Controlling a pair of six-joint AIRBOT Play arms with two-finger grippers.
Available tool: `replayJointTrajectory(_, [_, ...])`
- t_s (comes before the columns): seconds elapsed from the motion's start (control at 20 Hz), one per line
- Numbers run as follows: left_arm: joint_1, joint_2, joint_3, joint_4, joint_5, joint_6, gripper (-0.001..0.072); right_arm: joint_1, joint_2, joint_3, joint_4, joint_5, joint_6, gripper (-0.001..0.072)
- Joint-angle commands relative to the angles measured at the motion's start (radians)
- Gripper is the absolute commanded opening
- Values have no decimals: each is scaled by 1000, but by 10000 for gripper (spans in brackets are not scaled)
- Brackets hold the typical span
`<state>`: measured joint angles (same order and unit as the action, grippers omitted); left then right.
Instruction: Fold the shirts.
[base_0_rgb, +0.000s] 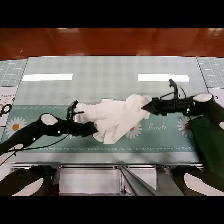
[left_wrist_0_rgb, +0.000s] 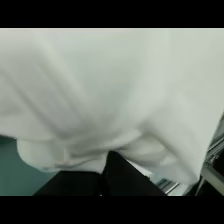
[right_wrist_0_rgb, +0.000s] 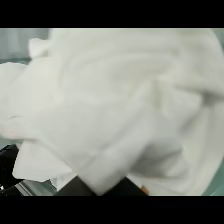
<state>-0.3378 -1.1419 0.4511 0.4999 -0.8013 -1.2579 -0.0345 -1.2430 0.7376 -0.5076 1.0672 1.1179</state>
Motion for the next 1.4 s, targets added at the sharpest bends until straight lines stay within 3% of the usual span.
replayJointTrajectory(0.0, [134,55,137,-6,-94,20,18,25,29,277,-144,112,94,26])
replayJointTrajectory(0.35, [372,129,792,-6,-246,-12,18,25,174,871,-408,286,257,26])
replayJointTrajectory(0.6, [488,234,1063,2,-285,-25,18,25,381,965,-585,410,305,26])
replayJointTrajectory(0.85, [601,417,1075,62,-329,-31,18,25,561,965,-767,529,393,26])
replayJointTrajectory(1.05, [605,528,1034,141,-483,-76,18,25,615,954,-790,652,422,26])
replayJointTrajectory(1.35, [605,656,597,159,-632,-82,18,25,618,689,-753,671,415,26])
